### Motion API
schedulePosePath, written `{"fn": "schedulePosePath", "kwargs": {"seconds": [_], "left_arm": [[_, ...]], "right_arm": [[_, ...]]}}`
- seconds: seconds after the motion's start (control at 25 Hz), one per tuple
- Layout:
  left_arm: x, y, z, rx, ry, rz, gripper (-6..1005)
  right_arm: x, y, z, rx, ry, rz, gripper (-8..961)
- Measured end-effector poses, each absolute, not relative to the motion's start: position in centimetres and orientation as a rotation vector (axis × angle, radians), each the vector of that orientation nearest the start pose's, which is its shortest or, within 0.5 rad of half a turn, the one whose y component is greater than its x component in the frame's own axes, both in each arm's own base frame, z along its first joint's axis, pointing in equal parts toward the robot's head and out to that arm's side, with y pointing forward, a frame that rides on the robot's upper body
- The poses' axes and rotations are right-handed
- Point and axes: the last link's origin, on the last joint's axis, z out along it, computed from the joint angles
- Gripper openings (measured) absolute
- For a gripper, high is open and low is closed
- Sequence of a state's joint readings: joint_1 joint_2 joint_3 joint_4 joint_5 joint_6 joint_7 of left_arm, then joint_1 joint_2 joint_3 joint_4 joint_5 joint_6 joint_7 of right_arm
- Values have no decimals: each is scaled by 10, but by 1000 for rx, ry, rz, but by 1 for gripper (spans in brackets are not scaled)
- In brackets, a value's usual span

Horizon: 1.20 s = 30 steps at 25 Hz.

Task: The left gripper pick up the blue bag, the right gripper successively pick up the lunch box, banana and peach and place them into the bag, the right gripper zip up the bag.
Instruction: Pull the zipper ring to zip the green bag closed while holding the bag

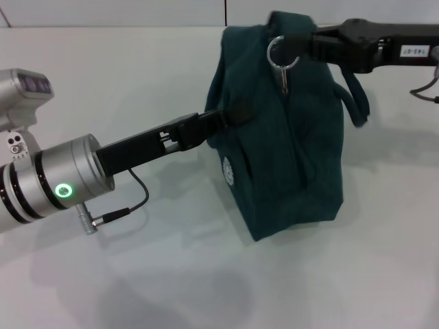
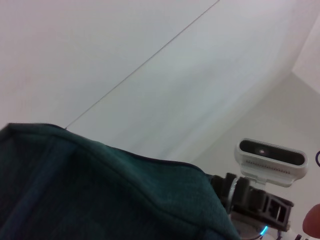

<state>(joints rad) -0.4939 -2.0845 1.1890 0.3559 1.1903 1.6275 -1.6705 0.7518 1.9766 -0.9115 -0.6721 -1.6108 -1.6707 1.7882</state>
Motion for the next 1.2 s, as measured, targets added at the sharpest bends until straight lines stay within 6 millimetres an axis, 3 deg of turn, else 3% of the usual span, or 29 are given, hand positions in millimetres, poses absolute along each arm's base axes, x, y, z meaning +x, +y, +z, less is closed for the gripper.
{"fn": "schedulePosePath", "kwargs": {"seconds": [0.72, 1.2], "left_arm": [[-219, 298, -39, -2504, -1345, -1517, 61], [-217, 296, -43, -2534, -1350, -1497, 92]], "right_arm": [[144, 387, 40, -2862, 669, 1050, 7], [136, 390, 41, -2878, 608, 1044, 7]]}}
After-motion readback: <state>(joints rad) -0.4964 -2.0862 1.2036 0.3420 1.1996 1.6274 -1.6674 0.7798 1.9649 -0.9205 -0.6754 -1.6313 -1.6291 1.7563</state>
